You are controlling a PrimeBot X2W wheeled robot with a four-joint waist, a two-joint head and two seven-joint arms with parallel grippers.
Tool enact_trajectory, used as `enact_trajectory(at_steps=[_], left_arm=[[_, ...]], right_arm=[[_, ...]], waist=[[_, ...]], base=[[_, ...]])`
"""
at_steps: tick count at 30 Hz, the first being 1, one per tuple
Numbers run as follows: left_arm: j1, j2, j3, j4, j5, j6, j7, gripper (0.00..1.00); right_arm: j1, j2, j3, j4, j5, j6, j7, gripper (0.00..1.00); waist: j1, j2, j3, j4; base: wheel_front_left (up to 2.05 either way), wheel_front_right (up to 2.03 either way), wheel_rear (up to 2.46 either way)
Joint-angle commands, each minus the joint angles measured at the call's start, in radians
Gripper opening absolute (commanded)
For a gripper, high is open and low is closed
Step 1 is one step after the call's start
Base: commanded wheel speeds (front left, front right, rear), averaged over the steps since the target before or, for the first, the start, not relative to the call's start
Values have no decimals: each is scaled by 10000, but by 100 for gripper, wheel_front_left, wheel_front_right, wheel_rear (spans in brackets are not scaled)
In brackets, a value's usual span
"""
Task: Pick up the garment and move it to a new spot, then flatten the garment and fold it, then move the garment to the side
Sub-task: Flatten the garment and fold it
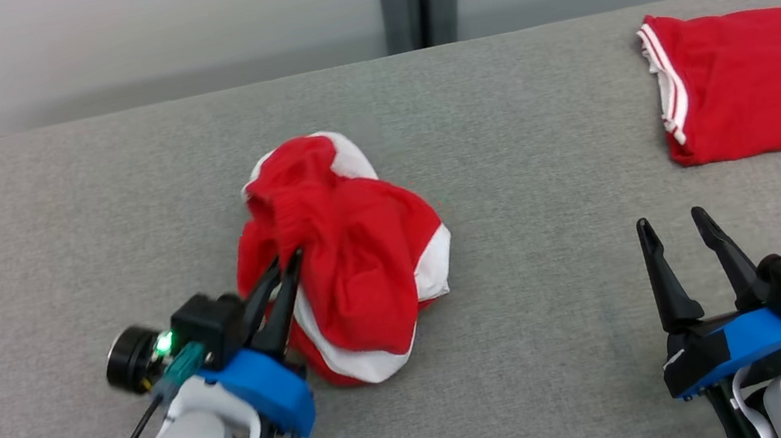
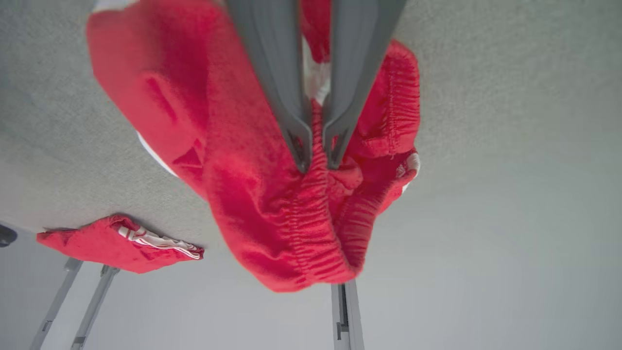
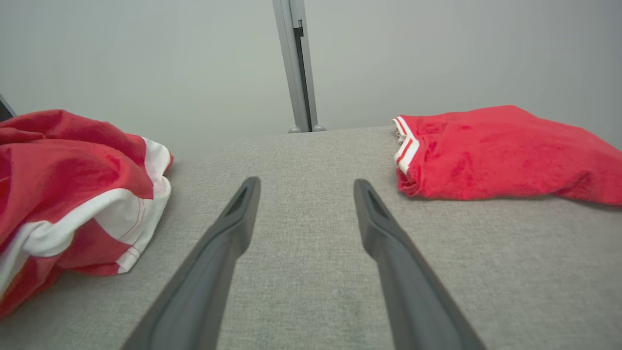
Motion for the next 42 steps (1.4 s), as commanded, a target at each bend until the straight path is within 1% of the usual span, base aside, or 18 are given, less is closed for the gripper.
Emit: enact_trajectory(at_steps=[1,5,8,12,15,16,17,18,26,32,35,40,42], left_arm=[[348,61,231,-167,-16,110,-42,0],[1518,134,1116,-651,14,366,-43,0],[2356,49,1711,-890,59,469,-42,0],[3201,-128,2320,-980,216,389,-43,0],[3514,-384,2635,-900,356,266,-45,0],[3575,-455,2746,-876,422,238,-43,28],[3606,-540,2875,-907,532,260,-45,92],[3617,-633,3048,-996,668,291,-45,100],[3878,-1069,4508,-2203,2071,195,-42,100],[4155,-1380,5755,-3010,2850,136,-42,100],[4309,-1553,6394,-3294,3183,138,-41,100],[4691,-1726,7296,-3541,3682,16,-36,100],[4879,-1810,7573,-3538,3848,-97,-37,100]], right_arm=[[54,-17,-21,24,-34,2,13,100],[112,-17,-28,34,-60,2,74,100],[172,-14,-60,47,-95,4,102,100],[240,-15,-89,89,-111,2,146,100],[212,-17,-59,131,-115,4,156,100],[204,-17,-49,151,-112,2,142,100],[203,-17,-39,166,-105,2,144,100],[214,-17,-31,173,-97,4,149,100],[260,-17,31,259,-53,2,146,100],[342,-17,68,302,-14,2,121,100],[405,-15,95,323,-1,2,115,100],[493,-17,86,364,-9,2,108,100],[520,-17,75,377,-10,2,107,100]], waist=[[0,-1,30,114],[0,-1,-6,333],[0,-1,-38,468],[0,-1,-102,607],[0,-1,-152,675],[0,-1,-168,688],[0,-1,-194,707],[0,-1,-222,726],[0,-1,-422,736],[0,-1,-619,667],[0,-1,-726,629],[0,-1,-885,584],[0,-1,-947,574]], base=[[0,0,0],[0,0,0],[0,0,0],[0,0,0],[0,0,0],[0,0,0],[0,0,0],[0,0,0],[0,0,0],[0,0,0],[0,0,0],[0,0,0],[0,0,0]])
